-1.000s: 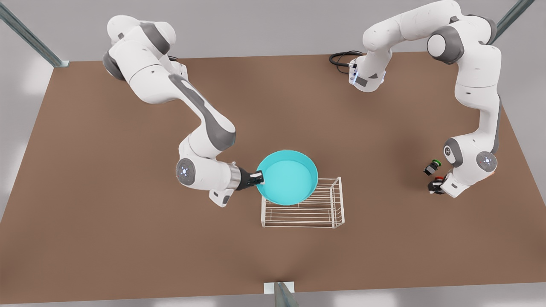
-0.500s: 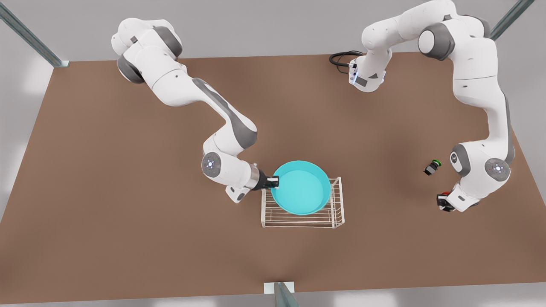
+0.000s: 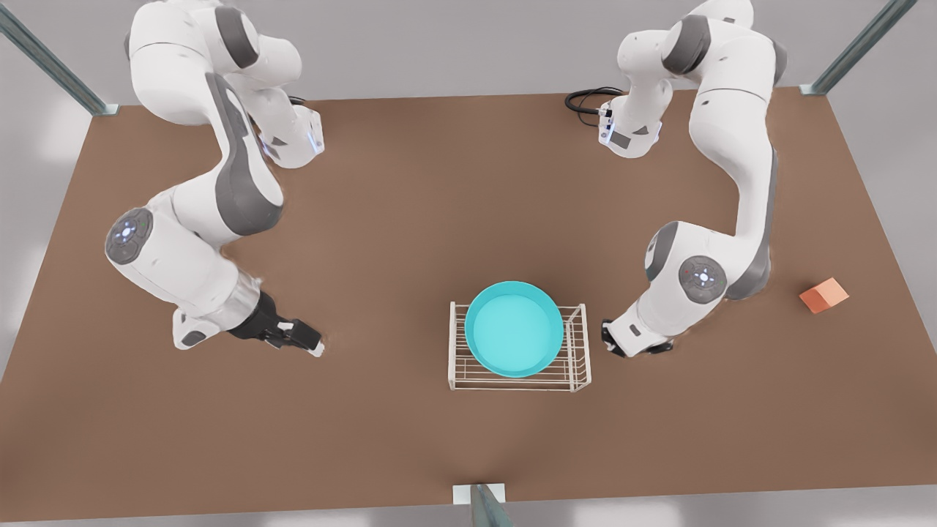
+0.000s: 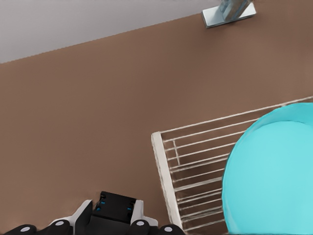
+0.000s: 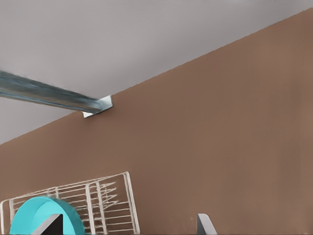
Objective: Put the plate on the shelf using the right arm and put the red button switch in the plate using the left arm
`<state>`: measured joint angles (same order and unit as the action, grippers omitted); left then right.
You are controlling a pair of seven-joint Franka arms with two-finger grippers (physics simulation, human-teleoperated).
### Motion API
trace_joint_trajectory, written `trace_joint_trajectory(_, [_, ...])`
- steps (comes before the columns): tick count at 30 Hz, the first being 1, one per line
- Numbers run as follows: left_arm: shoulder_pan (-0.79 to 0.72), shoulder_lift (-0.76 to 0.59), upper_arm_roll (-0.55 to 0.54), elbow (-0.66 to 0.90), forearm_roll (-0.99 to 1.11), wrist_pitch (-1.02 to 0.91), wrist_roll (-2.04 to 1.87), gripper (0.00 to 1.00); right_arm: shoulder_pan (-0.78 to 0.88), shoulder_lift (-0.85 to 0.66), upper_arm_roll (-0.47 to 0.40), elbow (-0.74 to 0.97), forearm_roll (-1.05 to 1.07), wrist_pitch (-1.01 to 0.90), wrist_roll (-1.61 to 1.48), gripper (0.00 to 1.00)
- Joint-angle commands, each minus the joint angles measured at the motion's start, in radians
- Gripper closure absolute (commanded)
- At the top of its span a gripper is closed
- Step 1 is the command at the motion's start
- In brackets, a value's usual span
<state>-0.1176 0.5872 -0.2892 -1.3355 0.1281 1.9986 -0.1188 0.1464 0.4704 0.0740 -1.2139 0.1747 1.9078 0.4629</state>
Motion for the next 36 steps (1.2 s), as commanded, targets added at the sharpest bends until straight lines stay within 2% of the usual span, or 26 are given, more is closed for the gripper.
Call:
trace_joint_trajectory(1, [-0.051, -0.001, -0.024, 0.033, -0.013, -0.104, -0.808, 0.54, -0.028, 0.013, -0.005, -0.029, -0.248, -0.23, -0.616, 0.0])
trace_joint_trajectory(4, [-0.068, 0.025, -0.114, 0.125, -0.013, -0.087, -0.961, 0.54, -0.103, 0.016, -0.005, -0.121, -0.268, -0.173, -0.632, 0.0])
trace_joint_trajectory(8, [-0.106, 0.086, -0.114, 0.125, -0.012, 0.089, -1.061, 0.51, -0.117, 0.024, -0.005, -0.119, -0.251, -0.181, -0.627, 0.0])
trace_joint_trajectory(9, [-0.108, 0.092, -0.116, 0.124, -0.005, 0.091, -1.056, 0.0, -0.123, 0.027, -0.005, -0.119, -0.25, -0.182, -0.626, 0.0])
trace_joint_trajectory(13, [-0.108, 0.083, -0.108, 0.121, 0.031, 0.051, -0.955, 0.0, -0.123, 0.039, -0.005, -0.116, -0.25, -0.173, -0.626, 0.0])
trace_joint_trajectory(16, [0.052, 0.016, -0.105, 0.122, 0.114, -0.333, -0.307, 0.0, -0.123, 0.045, -0.005, -0.116, -0.25, -0.173, -0.626, 0.0])
trace_joint_trajectory(18, [0.171, -0.038, -0.114, 0.124, 0.133, -0.523, -0.131, 0.0, -0.122, 0.047, -0.005, -0.116, -0.25, -0.173, -0.622, 0.0])
trace_joint_trajectory(22, [0.271, -0.09, -0.11, 0.125, 0.137, -0.541, -0.113, 0.0, -0.122, 0.047, -0.005, -0.116, -0.25, -0.173, -0.624, 0.0])
trace_joint_trajectory(23, [0.294, -0.148, -0.116, 0.115, 0.117, -0.584, -0.102, 0.0, -0.122, 0.047, -0.005, -0.116, -0.25, -0.174, -0.624, 0.0])
trace_joint_trajectory(24, [0.222, -0.22, 0.023, 0.064, -0.028, -0.592, 0.06, 0.0, -0.122, 0.047, -0.003, -0.116, -0.25, -0.174, -0.624, 0.0])
trace_joint_trajectory(25, [0.125, -0.389, 0.186, -0.23, -0.162, -0.412, 0.117, 0.0, -0.122, 0.048, -0.003, -0.116, -0.25, -0.173, -0.624, 0.0])
trace_joint_trajectory(26, [0.128, -0.555, 0.19, -0.484, -0.166, -0.207, 0.111, 0.0, -0.122, 0.054, -0.005, -0.116, -0.25, -0.173, -0.626, 0.0])
trace_joint_trajectory(29, [0.119, -0.36, 0.185, -0.159, -0.11, -0.339, 0.14, 0.0, -0.123, 0.059, -0.005, -0.116, -0.248, -0.171, -0.627, 0.0])
trace_joint_trajectory(36, [0.119, -0.343, 0.185, -0.14, -0.117, -0.365, 0.146, 0.0, -0.131, 0.063, -0.005, -0.115, -0.248, -0.168, -0.633, 0.0])
